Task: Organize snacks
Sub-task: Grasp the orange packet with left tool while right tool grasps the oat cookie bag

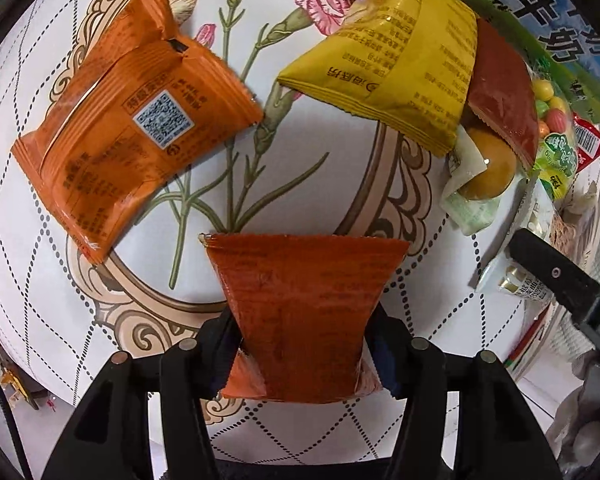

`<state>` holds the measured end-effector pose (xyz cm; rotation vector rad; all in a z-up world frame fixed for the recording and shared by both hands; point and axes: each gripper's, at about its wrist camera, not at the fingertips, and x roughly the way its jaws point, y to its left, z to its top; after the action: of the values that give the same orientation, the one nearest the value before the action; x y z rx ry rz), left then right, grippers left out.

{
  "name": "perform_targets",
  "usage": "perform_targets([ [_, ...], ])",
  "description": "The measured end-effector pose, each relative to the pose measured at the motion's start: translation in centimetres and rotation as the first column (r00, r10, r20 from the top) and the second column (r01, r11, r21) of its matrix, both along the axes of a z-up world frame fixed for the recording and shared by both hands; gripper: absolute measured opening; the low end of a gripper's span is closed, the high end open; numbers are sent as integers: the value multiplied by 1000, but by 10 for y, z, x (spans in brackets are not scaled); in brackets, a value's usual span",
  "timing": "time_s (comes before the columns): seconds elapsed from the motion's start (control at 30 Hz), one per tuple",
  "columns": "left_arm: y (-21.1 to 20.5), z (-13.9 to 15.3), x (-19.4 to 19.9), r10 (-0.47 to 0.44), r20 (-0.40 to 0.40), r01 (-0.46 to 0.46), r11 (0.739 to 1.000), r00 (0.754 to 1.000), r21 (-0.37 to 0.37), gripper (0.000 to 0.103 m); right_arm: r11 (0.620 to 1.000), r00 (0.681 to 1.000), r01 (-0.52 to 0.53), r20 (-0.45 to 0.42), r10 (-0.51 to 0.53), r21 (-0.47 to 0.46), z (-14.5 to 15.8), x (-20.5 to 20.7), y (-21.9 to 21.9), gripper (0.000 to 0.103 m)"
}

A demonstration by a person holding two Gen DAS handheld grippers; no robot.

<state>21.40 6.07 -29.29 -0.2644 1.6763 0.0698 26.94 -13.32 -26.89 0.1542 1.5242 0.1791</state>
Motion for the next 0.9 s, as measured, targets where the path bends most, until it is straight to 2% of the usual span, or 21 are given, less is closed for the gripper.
perform_targets([
  [0.07, -4, 3, 1, -7, 8, 7, 1000, 1000, 5, 55, 999, 999, -37, 23, 37, -21, 4, -6, 10, 71],
  [0.1, -5, 4, 0, -12, 10, 12, 1000, 1000, 2, 55, 997, 997, -70, 18, 70, -29, 6, -10, 12, 70],
  [0.33, -18, 6, -8, -31, -2, 31, 999, 1000, -21, 55, 979, 978, -205, -41, 204, -22, 0, -40, 26, 70],
  [0.43, -24, 3, -9, -42, -1, 42, 999, 999, -6, 55, 986, 985, -168, -40, 168, -3, -2, -42, 25, 75],
  [0.5, -26, 1, -8, -35, -5, 35, 999, 999, -4, 55, 991, 990, -134, -41, 135, 26, -2, -40, 20, 84],
  [0.63, -30, -1, -10, -18, -4, 18, 1000, 1000, -5, 55, 996, 996, -83, -34, 84, 12, -7, -36, 15, 88],
  [0.83, -16, 0, -21, -41, 34, 40, 999, 999, 30, 46, 995, 997, -76, 2, 76, -72, -18, -51, 44, 88],
  [0.9, -17, 3, -23, -53, 42, 51, 998, 998, 37, 44, 992, 996, -81, 22, 84, -102, -18, -55, 47, 80],
])
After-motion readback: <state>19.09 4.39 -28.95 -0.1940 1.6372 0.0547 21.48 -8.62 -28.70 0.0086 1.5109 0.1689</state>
